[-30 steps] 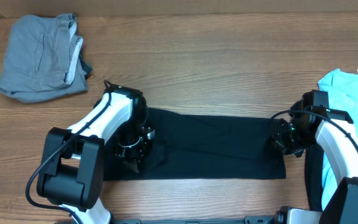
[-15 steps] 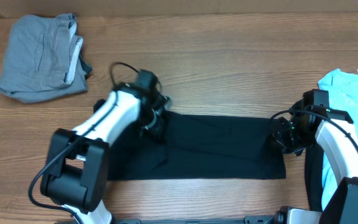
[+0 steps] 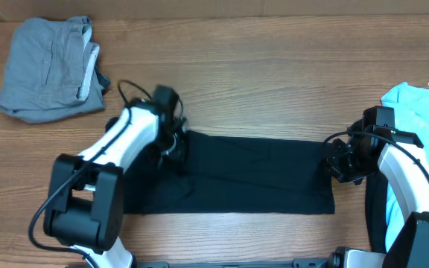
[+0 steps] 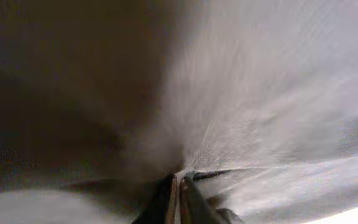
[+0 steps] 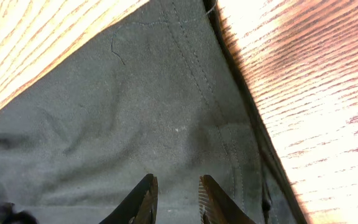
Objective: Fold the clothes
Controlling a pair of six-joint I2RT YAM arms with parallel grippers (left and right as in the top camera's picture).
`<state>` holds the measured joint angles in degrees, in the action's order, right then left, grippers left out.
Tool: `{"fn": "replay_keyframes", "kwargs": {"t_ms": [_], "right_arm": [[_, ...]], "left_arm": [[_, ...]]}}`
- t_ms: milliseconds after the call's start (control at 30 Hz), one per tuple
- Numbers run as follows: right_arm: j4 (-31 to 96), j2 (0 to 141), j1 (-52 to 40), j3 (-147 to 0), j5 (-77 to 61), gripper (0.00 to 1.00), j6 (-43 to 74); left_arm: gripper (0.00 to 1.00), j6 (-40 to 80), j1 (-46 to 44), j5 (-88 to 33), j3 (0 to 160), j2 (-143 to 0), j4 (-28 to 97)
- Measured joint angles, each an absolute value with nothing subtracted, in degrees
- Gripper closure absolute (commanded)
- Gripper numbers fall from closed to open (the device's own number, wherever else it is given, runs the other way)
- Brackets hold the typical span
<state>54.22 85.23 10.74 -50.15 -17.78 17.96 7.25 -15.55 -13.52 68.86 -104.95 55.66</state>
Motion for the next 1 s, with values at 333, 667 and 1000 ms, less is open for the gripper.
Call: {"fn": "replay_keyframes", "kwargs": {"t_ms": [333,667,1000], "right_arm": [[50.83,85.23,10.74,-50.15,-16.45,0.50,18.24],[56.77,85.56,10.72,-50.15,-10.57,0.48,22.13],[51.57,86.76,10.74,-50.13,-8.21,0.56,23.68]], "left_arm": [[0.76,6.00,-15.14,-6.57,81.76,-96.64,68.62],[0.66,7.27,-13.74,-4.64,65.56,-96.77,61.84],[0.65,9.76,-3.86,-3.29,52.88,-96.77,52.42]]}}
